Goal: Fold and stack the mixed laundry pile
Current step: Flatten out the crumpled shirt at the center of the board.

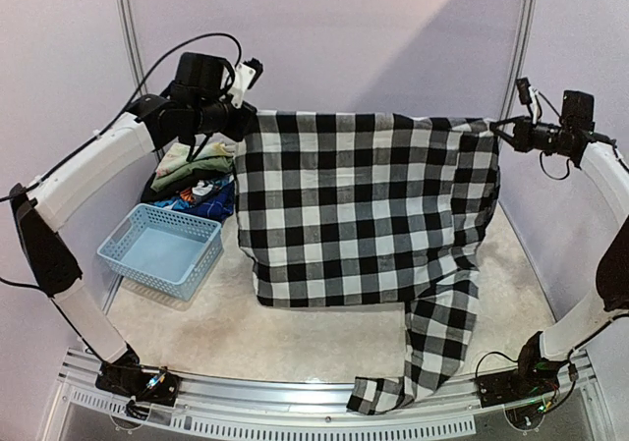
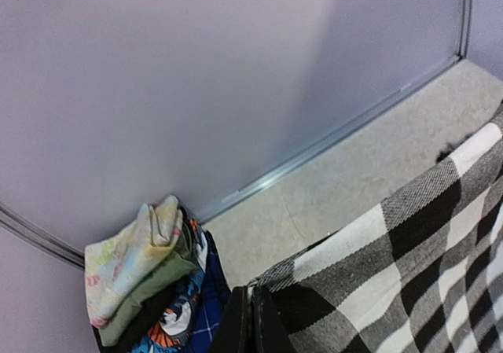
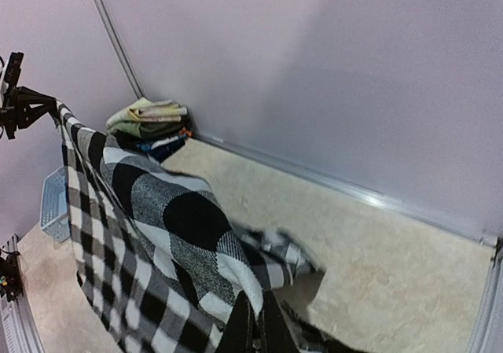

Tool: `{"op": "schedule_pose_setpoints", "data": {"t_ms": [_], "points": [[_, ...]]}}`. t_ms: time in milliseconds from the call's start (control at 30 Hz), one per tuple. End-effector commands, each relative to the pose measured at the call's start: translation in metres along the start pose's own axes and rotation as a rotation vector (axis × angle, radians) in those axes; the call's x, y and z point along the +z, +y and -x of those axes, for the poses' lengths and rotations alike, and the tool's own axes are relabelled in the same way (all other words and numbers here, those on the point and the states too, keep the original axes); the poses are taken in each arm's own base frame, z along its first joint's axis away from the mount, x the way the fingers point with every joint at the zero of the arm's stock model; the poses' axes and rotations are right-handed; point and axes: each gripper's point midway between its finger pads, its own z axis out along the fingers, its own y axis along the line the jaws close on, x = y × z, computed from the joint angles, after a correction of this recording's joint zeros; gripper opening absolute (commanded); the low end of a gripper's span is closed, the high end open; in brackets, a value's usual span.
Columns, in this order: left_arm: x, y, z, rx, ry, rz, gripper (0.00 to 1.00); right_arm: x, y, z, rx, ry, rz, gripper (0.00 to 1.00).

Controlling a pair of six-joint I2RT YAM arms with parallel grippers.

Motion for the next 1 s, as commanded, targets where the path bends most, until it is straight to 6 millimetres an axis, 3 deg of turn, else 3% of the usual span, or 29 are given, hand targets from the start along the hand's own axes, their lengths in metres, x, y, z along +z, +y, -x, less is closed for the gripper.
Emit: {"op": "schedule_pose_setpoints", "data": {"t_ms": [0, 167, 433, 700, 967], "points": [[0.041, 0.009, -0.056, -0.041, 0.156, 0.052, 0.00, 0.005, -0.028, -0.037, -0.056, 0.048, -0.111, 0.00], [0.077, -0.007, -0.097, -0.031, 0.259, 0.028, 0.00, 0.022, -0.051, -0.082, 0.016, 0.134, -0.129, 0.00], [0.094, -0.007, -0.115, -0.061, 0.290, 0.023, 0.00, 0.035, -0.075, -0.118, 0.079, 0.225, -0.163, 0.00], [0.116, -0.007, -0.118, -0.077, 0.294, 0.010, 0.00, 0.044, -0.095, -0.121, 0.089, 0.241, -0.194, 0.00], [0.159, 0.006, -0.111, -0.111, 0.275, 0.039, 0.00, 0.068, -0.139, -0.113, 0.112, 0.249, -0.257, 0.00]]}}
